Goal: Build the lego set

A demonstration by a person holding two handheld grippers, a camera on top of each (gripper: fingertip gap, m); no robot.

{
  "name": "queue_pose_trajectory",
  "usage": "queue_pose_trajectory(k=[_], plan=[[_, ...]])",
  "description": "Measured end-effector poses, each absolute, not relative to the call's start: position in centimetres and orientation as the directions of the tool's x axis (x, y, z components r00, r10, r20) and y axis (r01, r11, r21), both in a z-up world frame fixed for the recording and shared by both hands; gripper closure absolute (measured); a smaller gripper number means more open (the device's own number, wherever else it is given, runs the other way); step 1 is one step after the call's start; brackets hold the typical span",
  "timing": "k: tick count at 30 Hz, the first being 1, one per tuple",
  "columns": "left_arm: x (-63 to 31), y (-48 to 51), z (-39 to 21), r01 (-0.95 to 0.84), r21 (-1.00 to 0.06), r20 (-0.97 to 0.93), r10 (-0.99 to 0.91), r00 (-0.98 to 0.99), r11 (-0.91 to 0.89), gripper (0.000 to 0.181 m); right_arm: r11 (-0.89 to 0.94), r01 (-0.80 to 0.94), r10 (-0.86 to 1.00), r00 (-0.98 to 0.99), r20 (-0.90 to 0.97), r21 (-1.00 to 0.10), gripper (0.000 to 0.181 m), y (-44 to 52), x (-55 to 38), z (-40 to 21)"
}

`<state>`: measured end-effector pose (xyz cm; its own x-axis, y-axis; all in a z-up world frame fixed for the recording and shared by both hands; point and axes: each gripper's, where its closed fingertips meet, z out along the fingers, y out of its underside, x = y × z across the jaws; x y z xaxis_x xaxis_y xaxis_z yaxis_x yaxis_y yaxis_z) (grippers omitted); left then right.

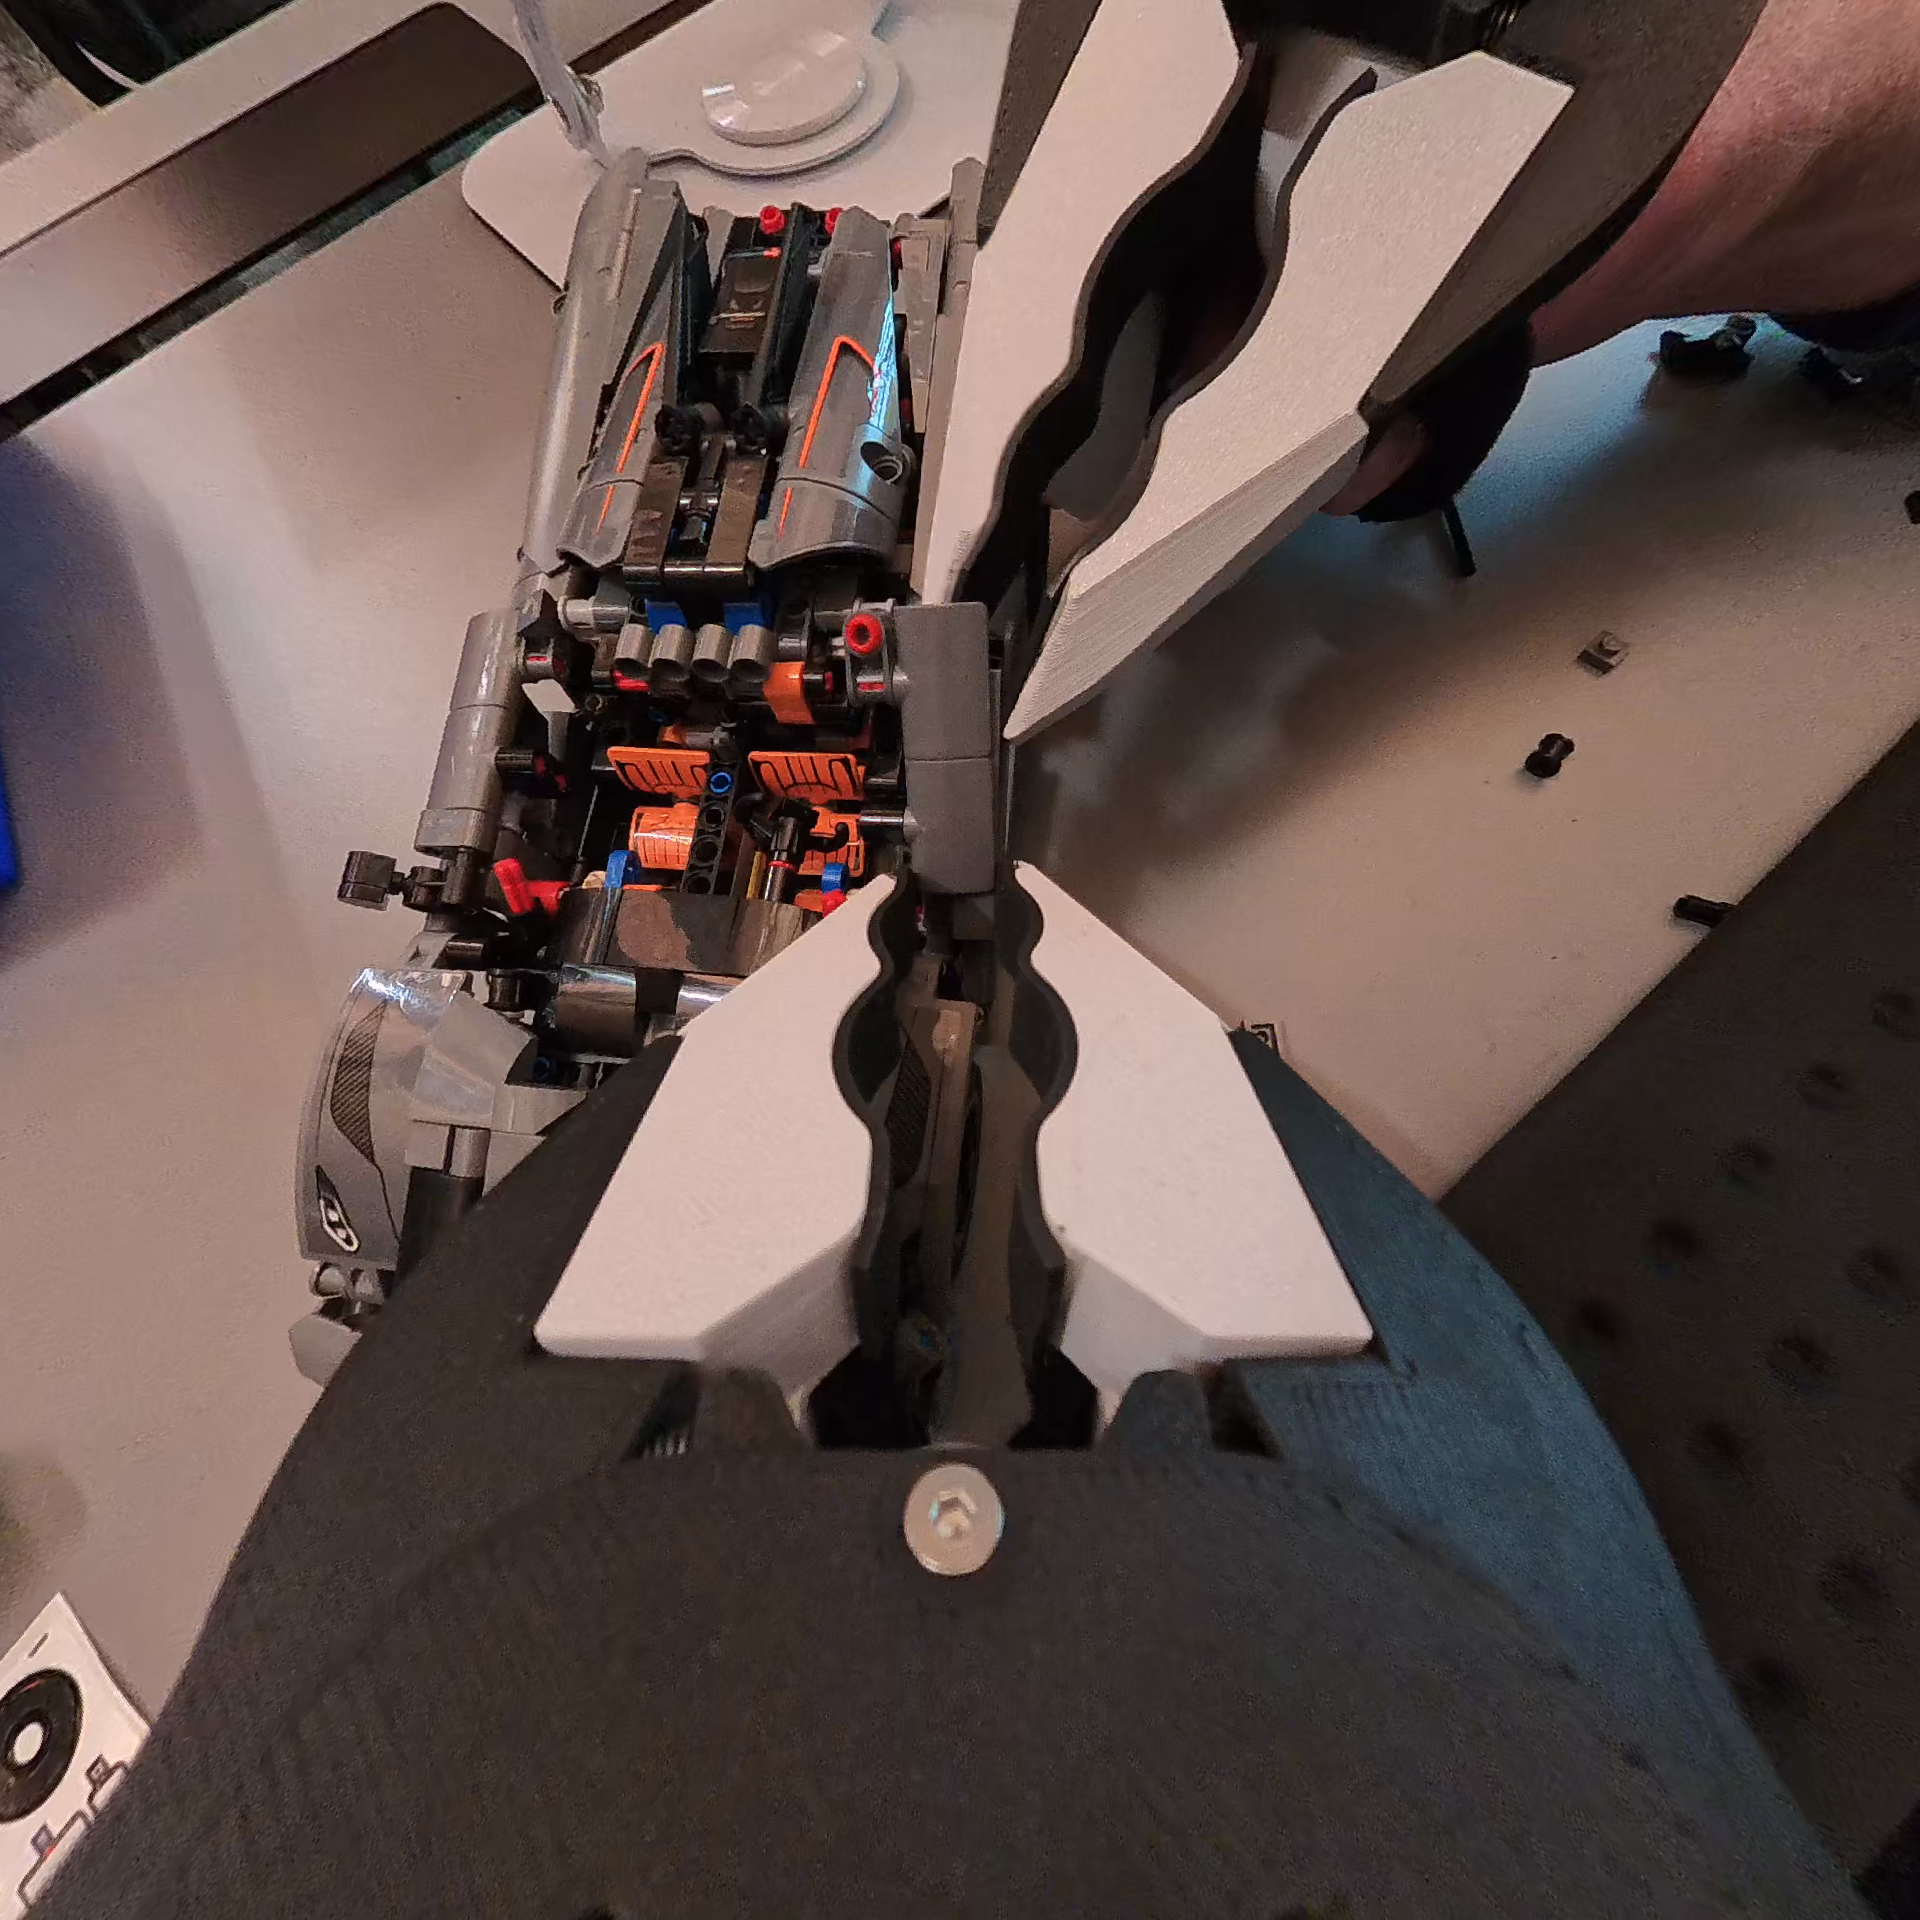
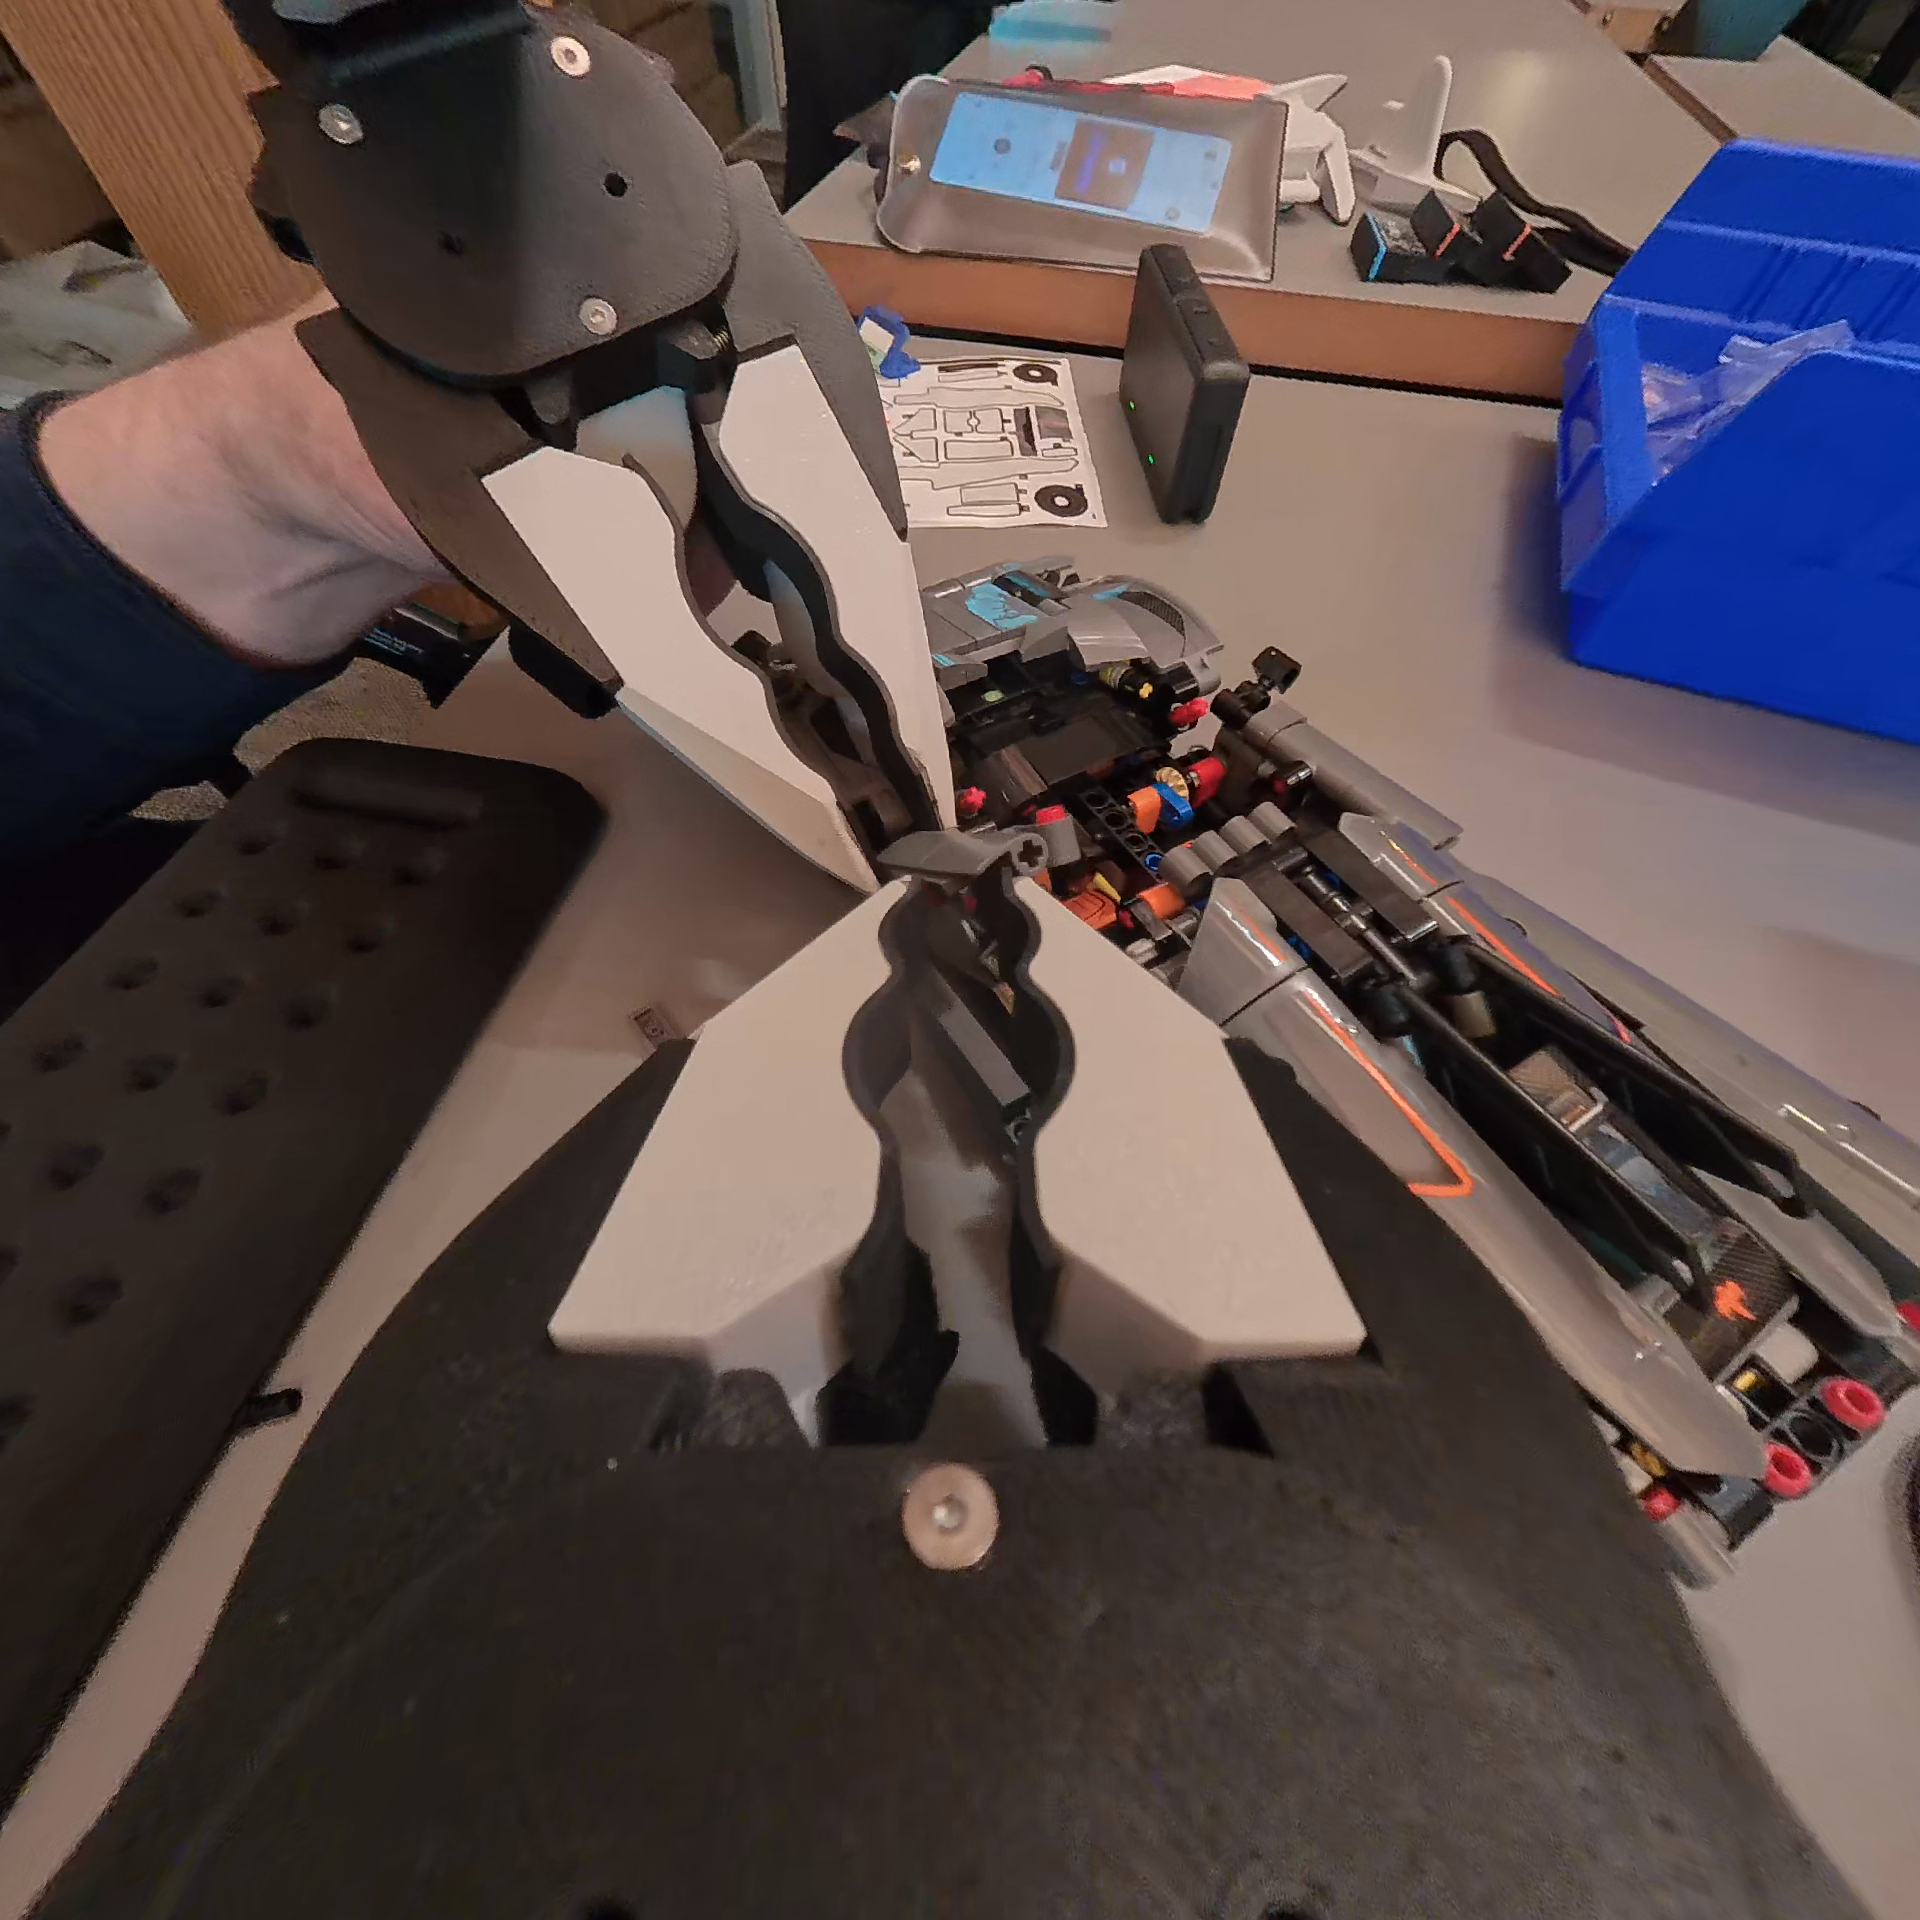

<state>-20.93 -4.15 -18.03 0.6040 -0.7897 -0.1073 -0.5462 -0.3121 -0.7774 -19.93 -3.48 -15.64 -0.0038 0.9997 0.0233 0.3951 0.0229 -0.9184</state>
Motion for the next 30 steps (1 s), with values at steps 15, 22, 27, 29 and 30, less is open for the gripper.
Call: queue_pose_trajectory(k=[15,22,27,29,30], plan=[[-20.76,-4.19,-18.07,-0.535,-0.778,-0.082,-0.791,0.606,-0.329,0.168,0.074,0.388,0.997,-0.032,0.066,-0.919,0.181,-3.96,-19.83,-15.34],[-20.64,-4.16,-18.17,-0.573,-0.768,-0.127,-0.808,0.576,-0.288,0.168,0.042,0.383,0.999,-0.011,0.041,-0.923,0.169,-3.55,-19.88,-15.19],[-20.56,-4.21,-18.38,-0.625,-0.74,-0.178,-0.822,0.541,-0.251,0.169,0.089,0.379,0.996,-0.032,0.082,-0.921,0.172,-4.13,-20.1,-14.98],[-20.58,-4.23,-18.4,-0.631,-0.735,-0.179,-0.826,0.534,-0.248,0.169,0.098,0.388,0.995,-0.044,0.088,-0.916,0.173,-4.28,-20.09,-15.03],[-20.58,-4.25,-18.39,-0.63,-0.734,-0.175,-0.827,0.535,-0.252,0.168,0.105,0.395,0.994,-0.054,0.091,-0.913,0.176,-4.36,-20.0,-15.11]])
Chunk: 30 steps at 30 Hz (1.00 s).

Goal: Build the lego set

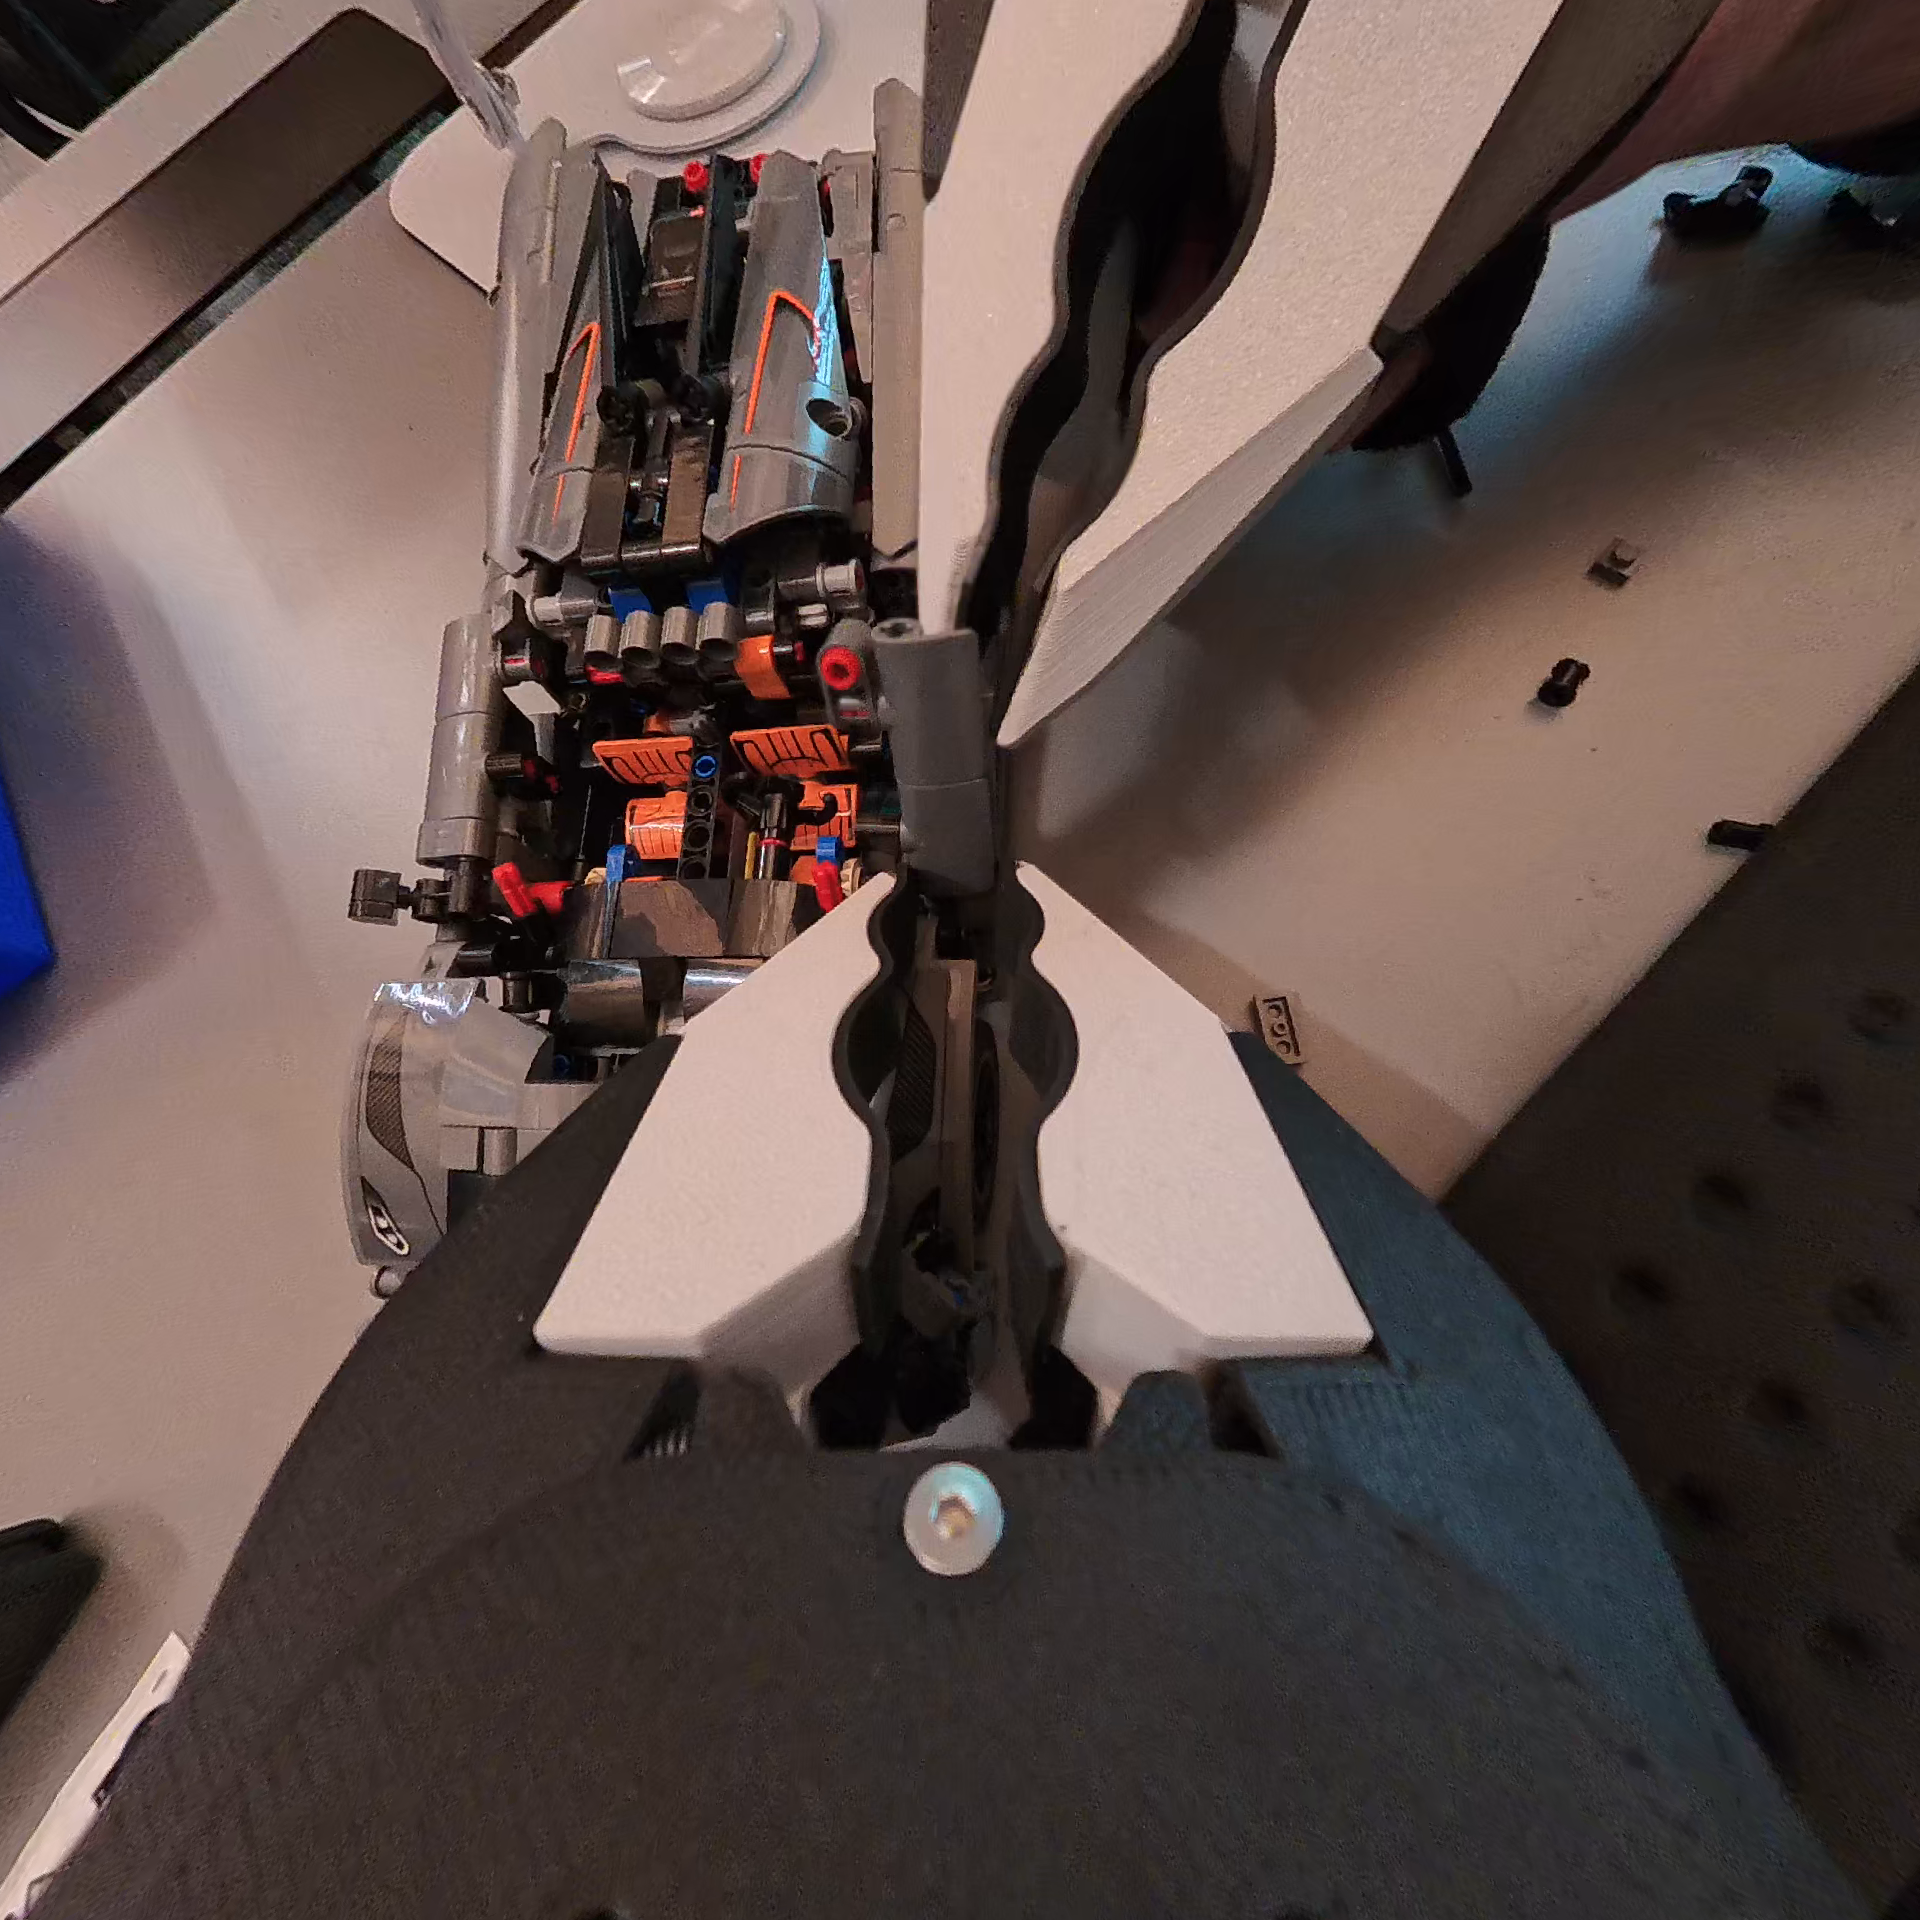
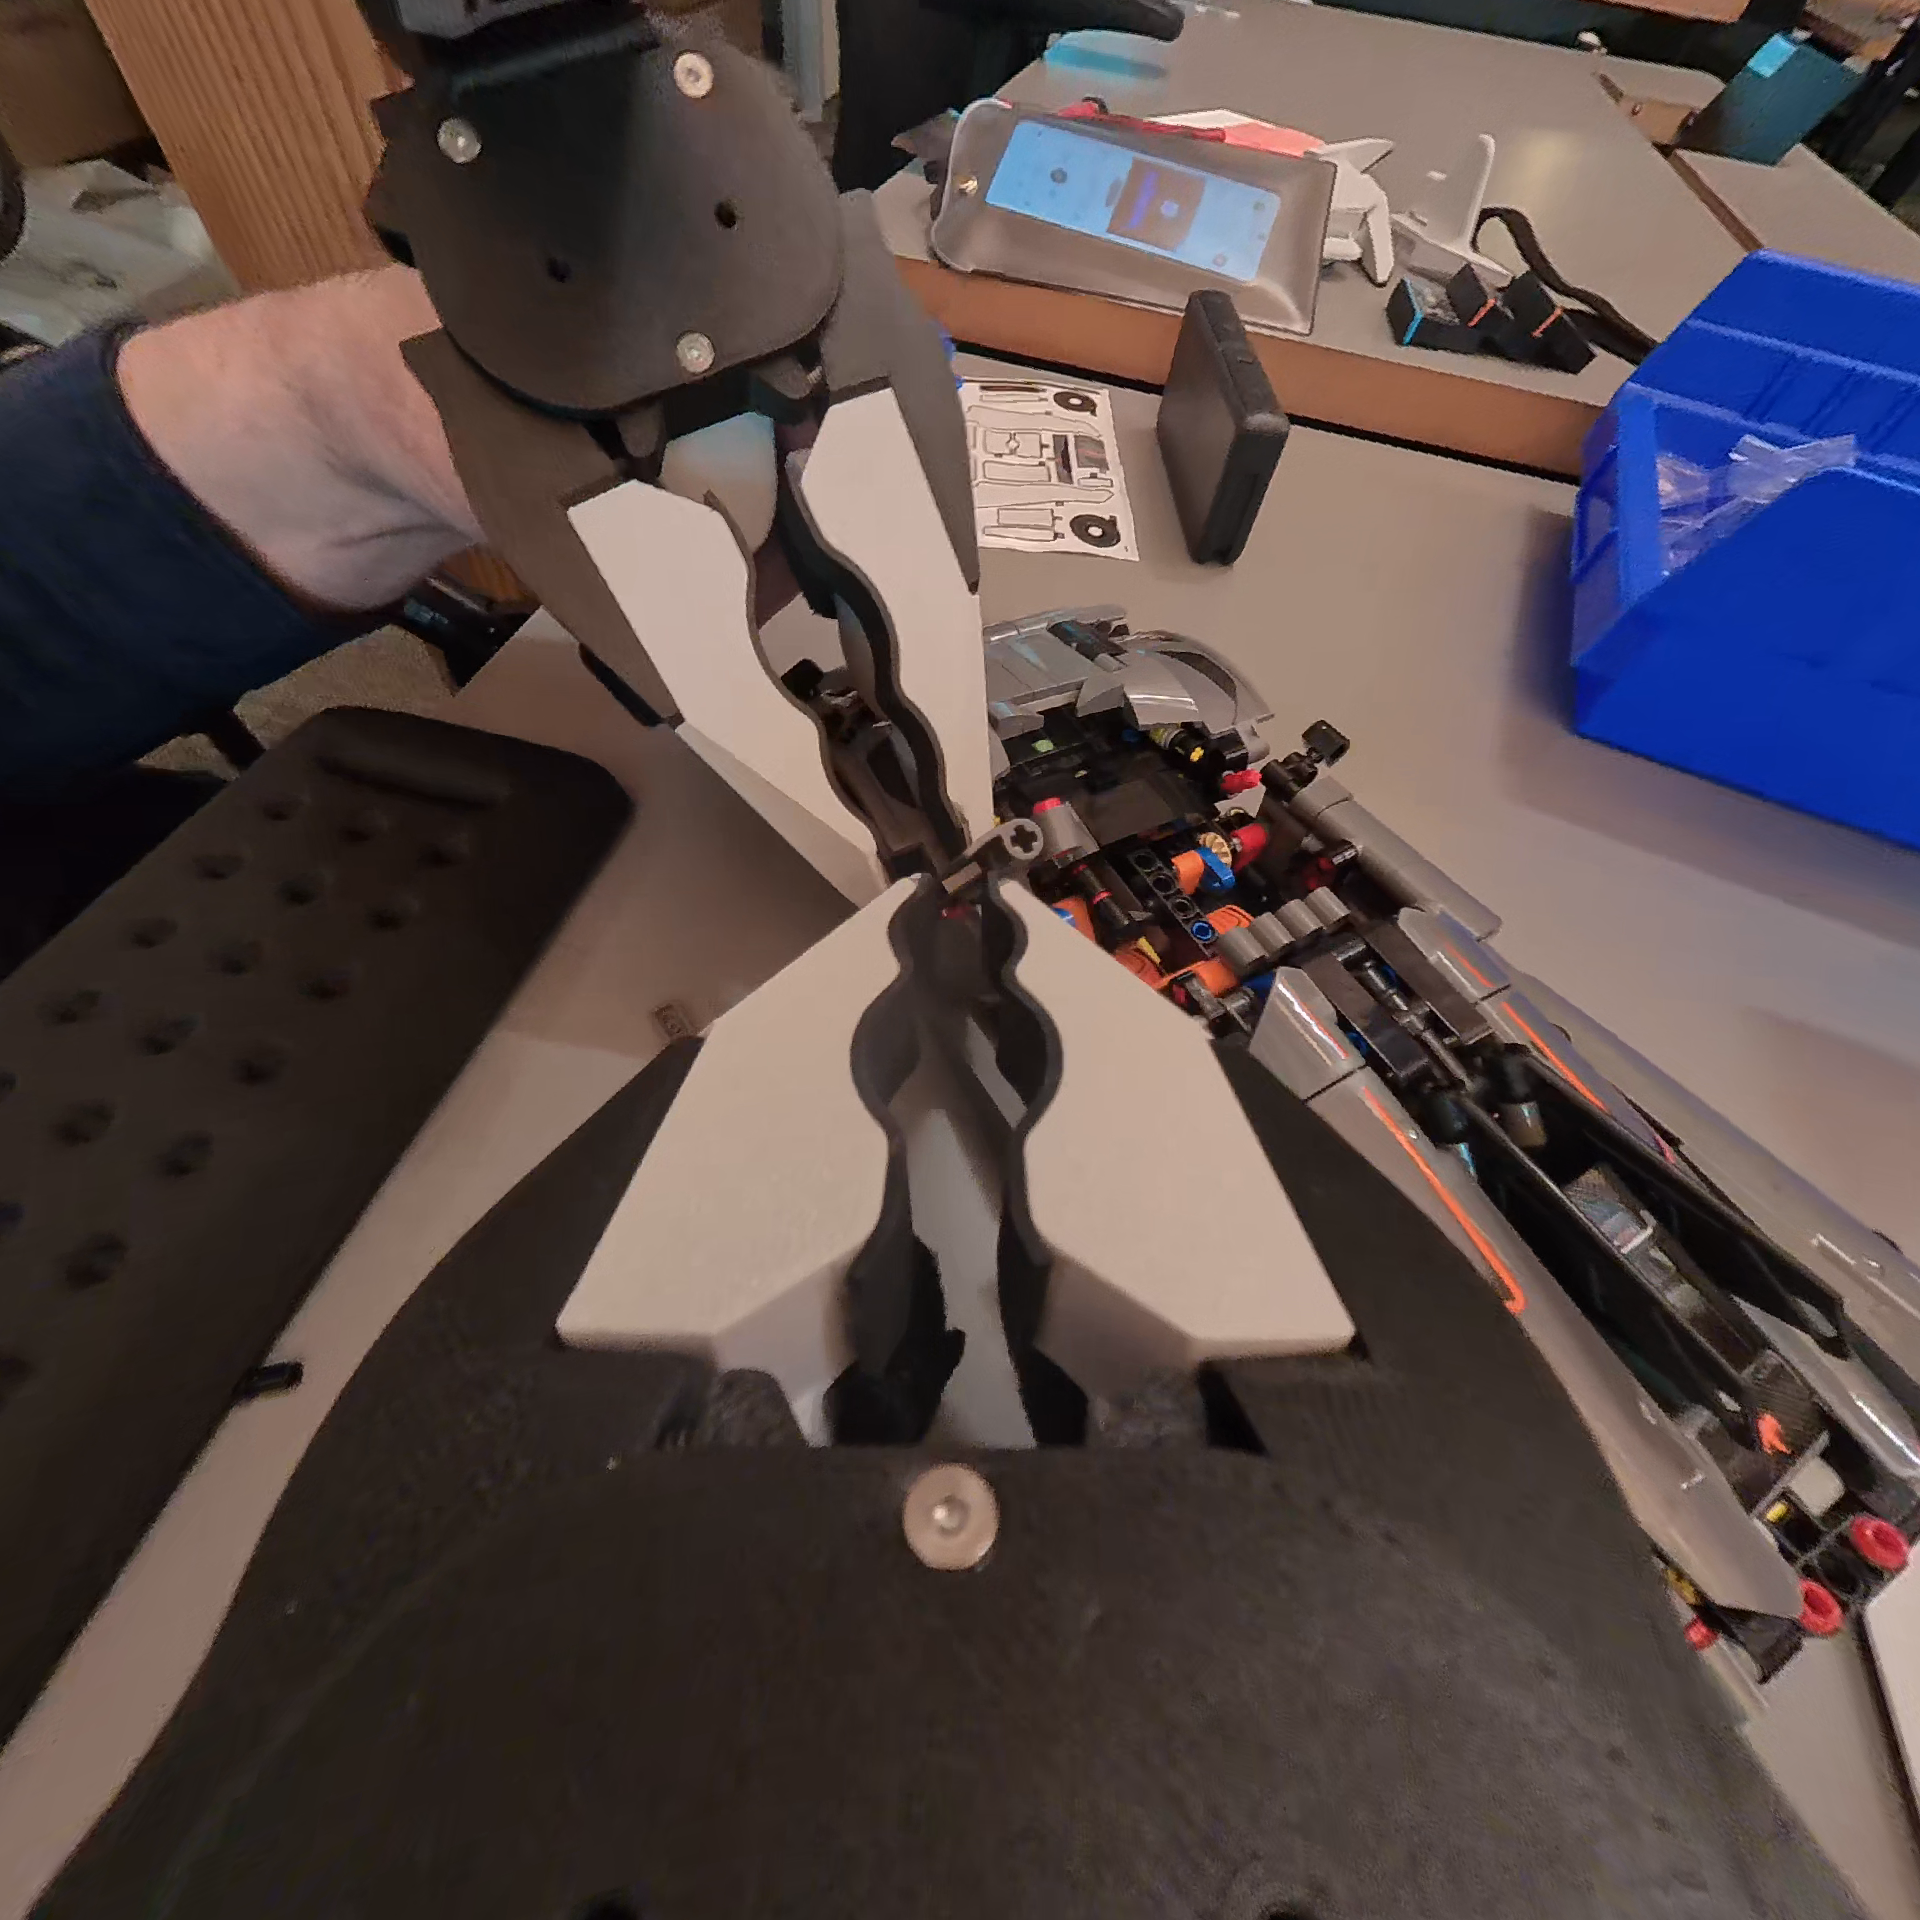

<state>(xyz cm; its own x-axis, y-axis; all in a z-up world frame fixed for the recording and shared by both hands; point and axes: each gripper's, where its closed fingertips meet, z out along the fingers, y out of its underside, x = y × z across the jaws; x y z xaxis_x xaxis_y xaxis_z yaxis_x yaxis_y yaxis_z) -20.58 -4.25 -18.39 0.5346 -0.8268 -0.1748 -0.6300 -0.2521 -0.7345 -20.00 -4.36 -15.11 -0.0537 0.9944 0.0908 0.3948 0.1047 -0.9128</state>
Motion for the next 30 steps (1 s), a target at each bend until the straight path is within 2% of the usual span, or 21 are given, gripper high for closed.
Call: queue_pose_trajectory(k=[15,23,25,30], plan=[[-20.6,-4.1,-18.3,-0.591,-0.752,-0.14,-0.807,0.574,-0.29,0.163,0.124,0.421,0.992,-0.076,0.101,-0.899,0.181,-4.1,-19.2,-15.4],[-20.6,-4.3,-18.2,-0.58,-0.756,-0.112,-0.813,0.572,-0.304,0.164,0.207,0.442,0.978,-0.092,0.185,-0.873,0.181,-4.2,-18.9,-15.5],[-21.1,-4.0,-17.8,-0.575,-0.761,-0.138,-0.792,0.594,-0.299,0.178,0.191,0.443,0.982,-0.087,0.17,-0.876,0.181,-4.2,-18.9,-15.5],[-21.4,-4.3,-17.6,-0.596,-0.743,-0.145,-0.796,0.587,-0.304,0.171,0.136,0.428,0.99,-0.078,0.114,-0.894,0.181,-3.8,-18.7,-15.4]])
